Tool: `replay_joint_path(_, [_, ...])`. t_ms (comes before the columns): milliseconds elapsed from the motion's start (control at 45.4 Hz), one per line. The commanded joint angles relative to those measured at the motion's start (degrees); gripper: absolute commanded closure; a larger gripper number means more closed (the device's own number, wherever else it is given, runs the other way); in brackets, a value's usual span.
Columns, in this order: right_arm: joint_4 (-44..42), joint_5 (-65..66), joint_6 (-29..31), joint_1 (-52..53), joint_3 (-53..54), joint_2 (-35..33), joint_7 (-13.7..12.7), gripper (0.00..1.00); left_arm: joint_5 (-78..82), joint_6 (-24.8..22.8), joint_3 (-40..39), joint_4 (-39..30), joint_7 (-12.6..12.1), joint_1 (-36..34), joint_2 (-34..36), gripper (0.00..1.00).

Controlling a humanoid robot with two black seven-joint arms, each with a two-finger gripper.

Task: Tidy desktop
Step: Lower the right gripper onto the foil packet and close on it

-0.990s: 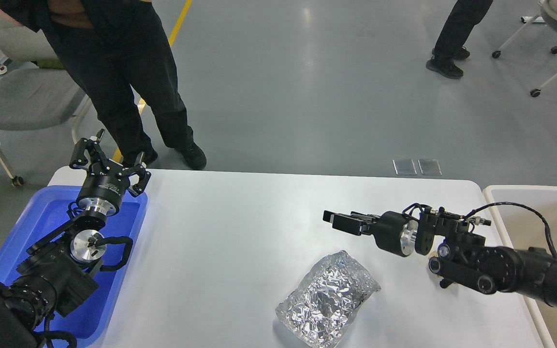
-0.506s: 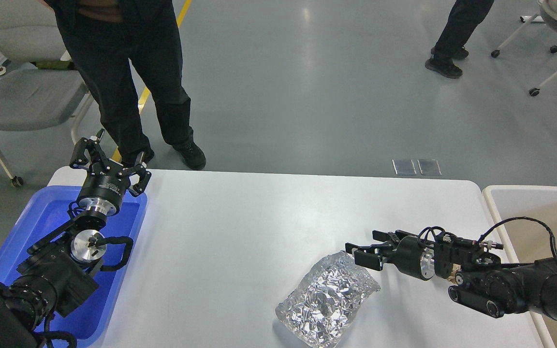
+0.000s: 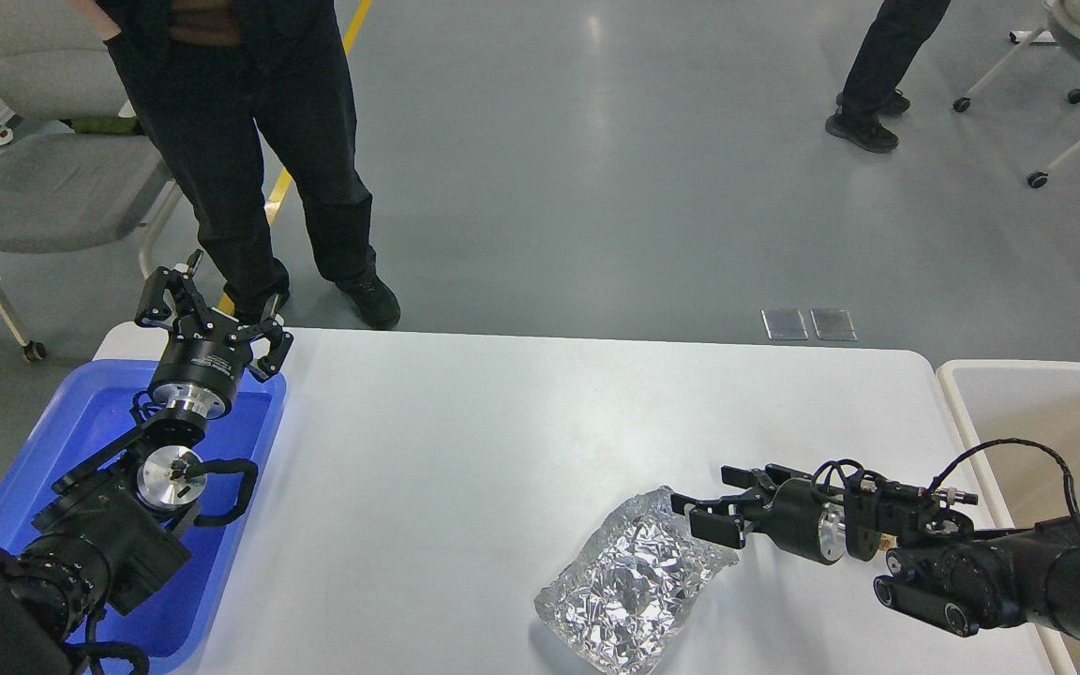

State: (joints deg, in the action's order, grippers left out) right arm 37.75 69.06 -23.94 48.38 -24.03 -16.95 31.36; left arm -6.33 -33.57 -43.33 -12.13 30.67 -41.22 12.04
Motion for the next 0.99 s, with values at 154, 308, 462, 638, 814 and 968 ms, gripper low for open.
replay_joint_path(154, [-0.4,-0.2,-0.1,-1.4,-0.2,0.1,0.2,0.08,0.0,0.0,0.0,0.0,0.0,0.0,0.0,0.0])
replay_joint_path(308, [-0.2,-0.2,-0.1,-1.9,-0.5,0.1,0.2,0.09,0.0,0.0,0.0,0.0,0.0,0.0,0.0,0.0])
replay_joint_path(462, [0.1,-0.2,-0.1,-2.6,-0.7,1.1,0.3,0.09,0.0,0.0,0.0,0.0,0.0,0.0,0.0,0.0])
replay_joint_path(638, [0.0,-0.2,-0.1,-2.6,-0.8,1.7,0.3,0.18,0.0,0.0,0.0,0.0,0.0,0.0,0.0,0.0])
replay_joint_path(814, [-0.4,-0.2,-0.1,-2.7,-0.8,1.7,0.3,0.52,0.0,0.0,0.0,0.0,0.0,0.0,0.0,0.0])
replay_joint_path(968, [-0.5,-0.2,-0.1,-2.7,-0.8,1.7,0.3,0.78,0.0,0.0,0.0,0.0,0.0,0.0,0.0,0.0])
